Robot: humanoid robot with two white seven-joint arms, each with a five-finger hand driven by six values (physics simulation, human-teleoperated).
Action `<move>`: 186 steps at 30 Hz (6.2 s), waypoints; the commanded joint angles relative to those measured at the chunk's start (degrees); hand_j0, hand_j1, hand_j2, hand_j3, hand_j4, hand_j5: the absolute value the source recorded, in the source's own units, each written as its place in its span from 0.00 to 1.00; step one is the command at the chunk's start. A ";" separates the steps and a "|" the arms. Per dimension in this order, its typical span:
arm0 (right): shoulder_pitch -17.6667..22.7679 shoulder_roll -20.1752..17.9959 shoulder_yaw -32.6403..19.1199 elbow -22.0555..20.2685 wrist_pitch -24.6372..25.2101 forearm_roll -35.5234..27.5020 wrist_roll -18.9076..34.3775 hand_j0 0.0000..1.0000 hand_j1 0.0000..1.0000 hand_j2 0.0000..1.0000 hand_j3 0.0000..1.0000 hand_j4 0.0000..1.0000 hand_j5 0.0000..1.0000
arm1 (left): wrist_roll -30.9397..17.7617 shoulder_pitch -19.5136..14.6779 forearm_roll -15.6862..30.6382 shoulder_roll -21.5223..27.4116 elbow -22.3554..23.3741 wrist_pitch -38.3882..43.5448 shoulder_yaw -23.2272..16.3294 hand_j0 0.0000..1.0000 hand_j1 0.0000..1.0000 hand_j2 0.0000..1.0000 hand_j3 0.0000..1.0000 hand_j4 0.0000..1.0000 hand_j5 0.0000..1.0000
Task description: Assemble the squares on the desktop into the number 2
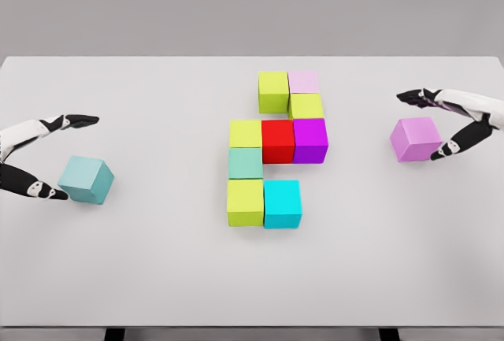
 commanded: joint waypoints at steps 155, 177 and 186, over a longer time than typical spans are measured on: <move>-4.83 -8.43 14.02 -21.21 -20.27 31.75 -0.01 1.00 1.00 1.00 1.00 1.00 1.00 | -1.53 -33.22 -57.59 -58.10 24.08 45.77 -9.55 0.28 0.28 0.28 0.28 0.28 0.28; -6.33 -4.65 13.76 -20.86 -20.27 30.96 -0.01 1.00 1.00 1.00 1.00 1.00 1.00 | -0.92 -38.23 -68.22 -66.97 31.82 46.04 -9.29 0.29 0.29 0.29 0.29 0.29 0.29; -7.03 -3.77 13.67 -20.68 -20.27 30.61 -0.01 1.00 1.00 1.00 1.00 1.00 1.00 | -0.83 -39.20 -69.80 -67.94 34.28 45.69 -9.46 0.30 0.30 0.30 0.30 0.30 0.30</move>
